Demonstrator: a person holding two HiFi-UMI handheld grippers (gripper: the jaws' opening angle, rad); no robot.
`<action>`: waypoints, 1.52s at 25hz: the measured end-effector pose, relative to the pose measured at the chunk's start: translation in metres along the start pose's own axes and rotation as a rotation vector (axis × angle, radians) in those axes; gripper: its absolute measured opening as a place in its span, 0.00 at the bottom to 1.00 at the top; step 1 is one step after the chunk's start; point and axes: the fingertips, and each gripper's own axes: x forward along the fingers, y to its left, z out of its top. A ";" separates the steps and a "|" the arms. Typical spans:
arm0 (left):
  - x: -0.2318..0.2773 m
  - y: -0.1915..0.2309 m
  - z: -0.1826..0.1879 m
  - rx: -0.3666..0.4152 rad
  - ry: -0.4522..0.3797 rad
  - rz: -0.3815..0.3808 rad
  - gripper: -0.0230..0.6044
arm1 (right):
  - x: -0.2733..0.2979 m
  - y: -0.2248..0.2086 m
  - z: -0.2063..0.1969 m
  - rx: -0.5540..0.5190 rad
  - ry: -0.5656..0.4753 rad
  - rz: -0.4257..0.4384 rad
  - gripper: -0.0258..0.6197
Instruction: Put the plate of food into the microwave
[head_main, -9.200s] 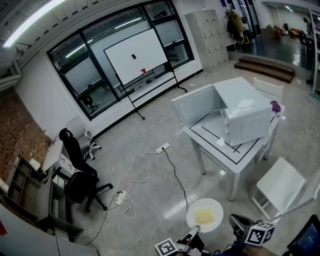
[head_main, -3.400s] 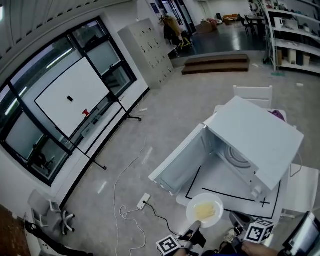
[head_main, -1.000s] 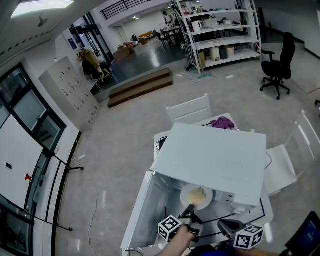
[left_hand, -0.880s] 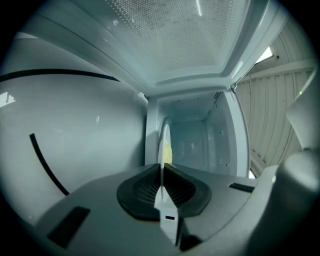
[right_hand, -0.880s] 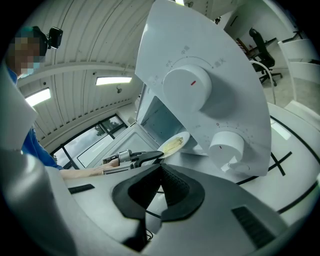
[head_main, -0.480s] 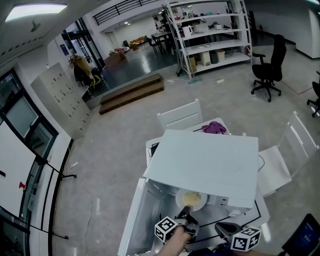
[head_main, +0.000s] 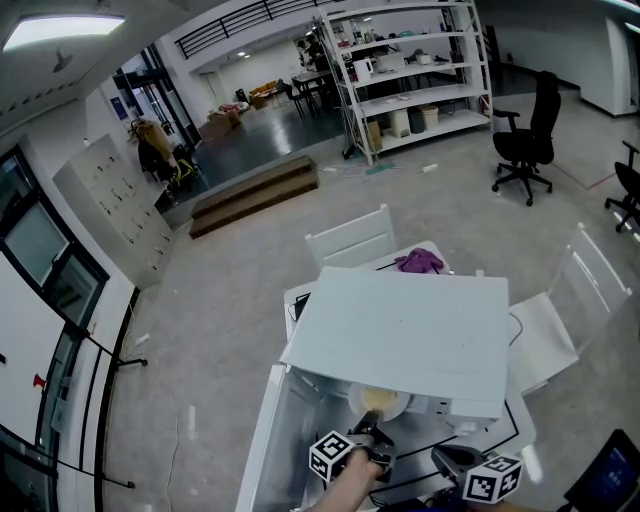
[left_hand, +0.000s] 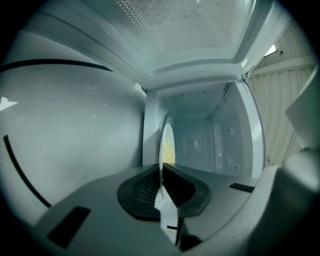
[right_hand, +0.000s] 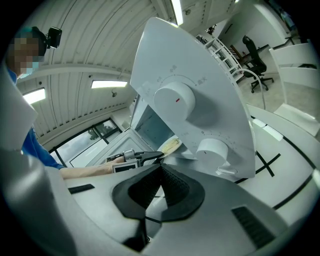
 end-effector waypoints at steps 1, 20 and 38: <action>0.001 -0.001 0.000 0.001 0.001 0.001 0.06 | 0.000 0.000 0.001 0.001 -0.003 -0.002 0.04; 0.017 -0.007 0.005 0.079 0.023 -0.001 0.06 | -0.009 -0.002 0.004 0.010 -0.038 -0.029 0.04; 0.012 -0.017 0.005 0.341 0.093 -0.075 0.21 | -0.004 0.002 0.003 0.005 -0.026 -0.016 0.04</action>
